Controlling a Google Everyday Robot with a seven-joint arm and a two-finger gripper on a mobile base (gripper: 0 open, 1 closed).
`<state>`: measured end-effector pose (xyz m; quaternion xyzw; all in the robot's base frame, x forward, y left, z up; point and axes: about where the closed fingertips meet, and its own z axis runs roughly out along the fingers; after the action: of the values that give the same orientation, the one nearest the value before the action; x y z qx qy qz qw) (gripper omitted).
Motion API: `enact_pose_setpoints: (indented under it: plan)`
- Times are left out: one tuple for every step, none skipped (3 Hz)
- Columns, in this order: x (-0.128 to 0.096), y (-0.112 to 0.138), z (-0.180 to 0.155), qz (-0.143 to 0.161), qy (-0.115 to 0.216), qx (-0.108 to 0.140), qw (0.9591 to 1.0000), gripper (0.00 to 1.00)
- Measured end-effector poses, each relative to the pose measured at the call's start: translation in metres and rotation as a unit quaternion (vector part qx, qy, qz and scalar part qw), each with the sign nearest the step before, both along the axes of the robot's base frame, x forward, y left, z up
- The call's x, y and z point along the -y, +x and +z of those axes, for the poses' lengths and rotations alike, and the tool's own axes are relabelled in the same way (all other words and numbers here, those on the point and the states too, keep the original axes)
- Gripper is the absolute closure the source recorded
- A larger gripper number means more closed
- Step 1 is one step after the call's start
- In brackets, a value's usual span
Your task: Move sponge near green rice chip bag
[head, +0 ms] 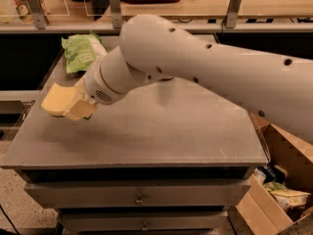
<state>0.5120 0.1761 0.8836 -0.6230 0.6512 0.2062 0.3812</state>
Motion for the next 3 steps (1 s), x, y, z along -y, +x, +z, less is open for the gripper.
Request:
enact_pose_setpoints:
  plan:
    - [-0.010, 0.035, -0.011, -0.026, -0.003, -0.009, 0.9996, 1.00]
    - [-0.019, 0.066, -0.016, -0.052, -0.009, -0.010, 0.9986, 1.00]
    - [-0.024, 0.096, -0.019, -0.080, -0.006, -0.013, 0.9967, 1.00]
